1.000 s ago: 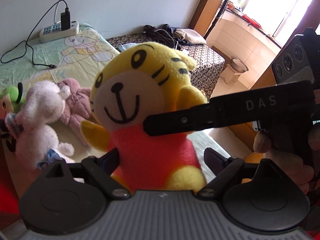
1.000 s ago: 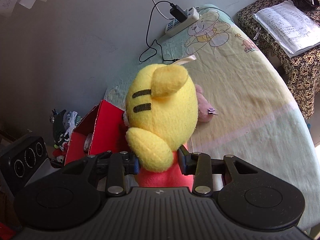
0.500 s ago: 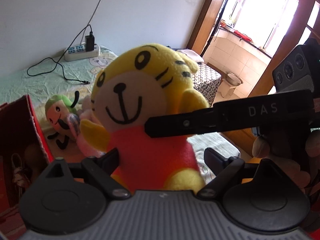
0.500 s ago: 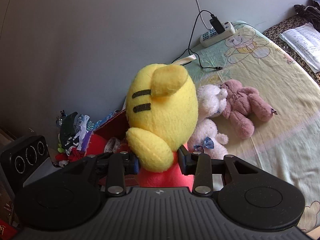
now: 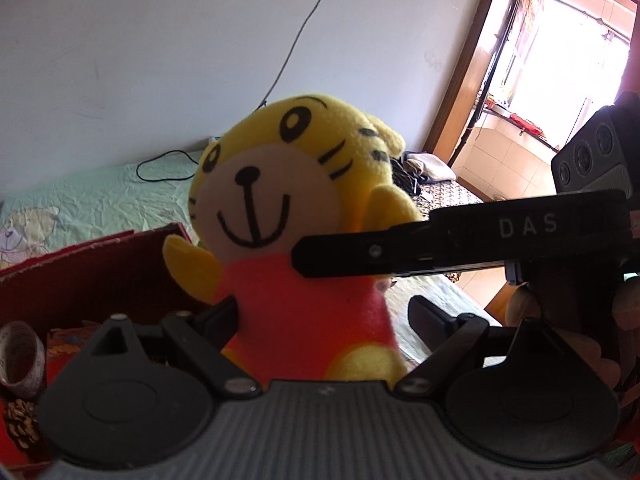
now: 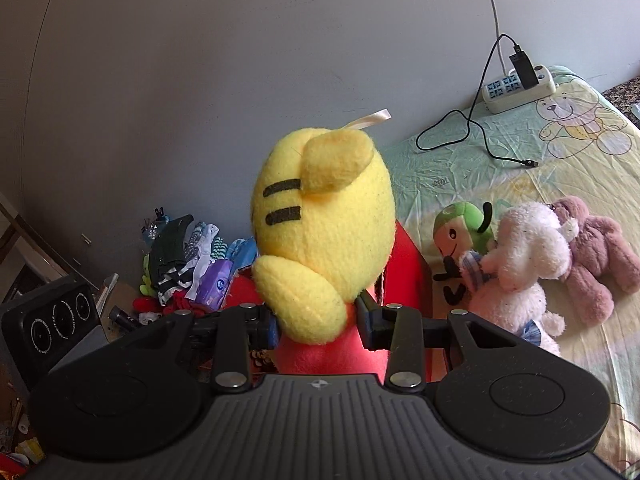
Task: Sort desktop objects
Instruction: 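Lower the tiger plush into the red box with the right gripper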
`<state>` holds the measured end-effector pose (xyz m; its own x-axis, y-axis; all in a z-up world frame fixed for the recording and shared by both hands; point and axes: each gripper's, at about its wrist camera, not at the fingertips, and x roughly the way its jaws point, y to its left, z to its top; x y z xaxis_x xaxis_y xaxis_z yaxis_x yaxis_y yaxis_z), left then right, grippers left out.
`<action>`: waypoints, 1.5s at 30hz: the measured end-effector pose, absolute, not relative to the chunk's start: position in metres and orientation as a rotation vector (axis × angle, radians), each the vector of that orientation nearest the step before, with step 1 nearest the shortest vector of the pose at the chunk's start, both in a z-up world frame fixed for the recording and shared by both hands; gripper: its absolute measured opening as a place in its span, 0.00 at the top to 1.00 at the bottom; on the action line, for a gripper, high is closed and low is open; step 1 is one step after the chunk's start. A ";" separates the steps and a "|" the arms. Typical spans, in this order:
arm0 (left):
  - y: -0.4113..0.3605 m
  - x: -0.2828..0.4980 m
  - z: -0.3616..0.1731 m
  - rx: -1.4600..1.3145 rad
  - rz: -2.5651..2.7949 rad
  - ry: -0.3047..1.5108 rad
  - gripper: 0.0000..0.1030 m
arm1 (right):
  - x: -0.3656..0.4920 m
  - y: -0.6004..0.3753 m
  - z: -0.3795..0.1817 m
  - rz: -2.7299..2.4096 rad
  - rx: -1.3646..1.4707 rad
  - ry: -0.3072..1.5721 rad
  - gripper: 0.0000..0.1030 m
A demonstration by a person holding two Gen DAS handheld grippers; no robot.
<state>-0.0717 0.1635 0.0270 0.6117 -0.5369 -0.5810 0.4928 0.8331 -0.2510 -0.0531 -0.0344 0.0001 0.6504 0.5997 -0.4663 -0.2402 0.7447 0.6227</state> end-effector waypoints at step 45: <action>0.232 0.008 -0.054 -0.280 -0.520 0.959 0.17 | 0.039 0.062 -0.051 0.357 0.228 1.087 0.62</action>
